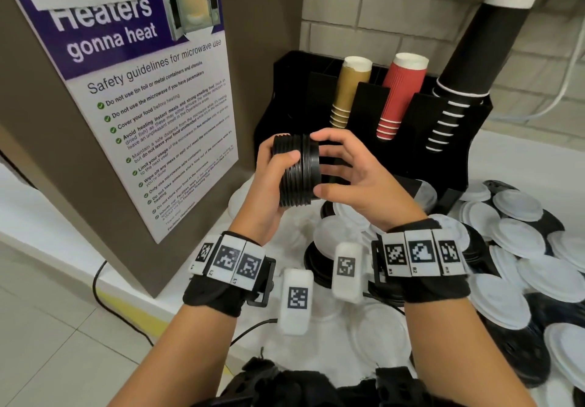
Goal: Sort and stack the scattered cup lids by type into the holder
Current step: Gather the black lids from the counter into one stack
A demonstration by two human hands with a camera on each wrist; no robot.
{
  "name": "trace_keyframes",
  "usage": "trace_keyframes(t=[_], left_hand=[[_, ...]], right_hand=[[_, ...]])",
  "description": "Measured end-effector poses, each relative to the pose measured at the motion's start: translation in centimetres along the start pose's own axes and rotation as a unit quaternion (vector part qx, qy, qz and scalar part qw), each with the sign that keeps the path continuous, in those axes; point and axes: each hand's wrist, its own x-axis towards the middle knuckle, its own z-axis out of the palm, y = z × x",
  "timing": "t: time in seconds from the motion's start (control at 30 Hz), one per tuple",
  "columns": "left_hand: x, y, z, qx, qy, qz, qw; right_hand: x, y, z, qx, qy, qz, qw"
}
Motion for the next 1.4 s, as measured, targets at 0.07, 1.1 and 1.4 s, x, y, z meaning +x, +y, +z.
trace_keyframes(t=[0.07, 1.1, 1.4], left_hand=[[0.0, -0.1, 0.1, -0.001, -0.009, -0.007, 1.000], [0.1, 1.4, -2.6, -0.048, 0.084, 0.049, 0.994], [0.0, 2.2, -3.1, -0.033, 0.088, 0.061, 0.994]], right_hand=[[0.0, 0.0, 0.0, -0.003, 0.000, 0.001, 1.000], [1.6, 4.1, 2.1, -0.670, -0.432, 0.036, 0.603], [3.9, 3.6, 1.7, -0.491, -0.310, 0.078, 0.810]])
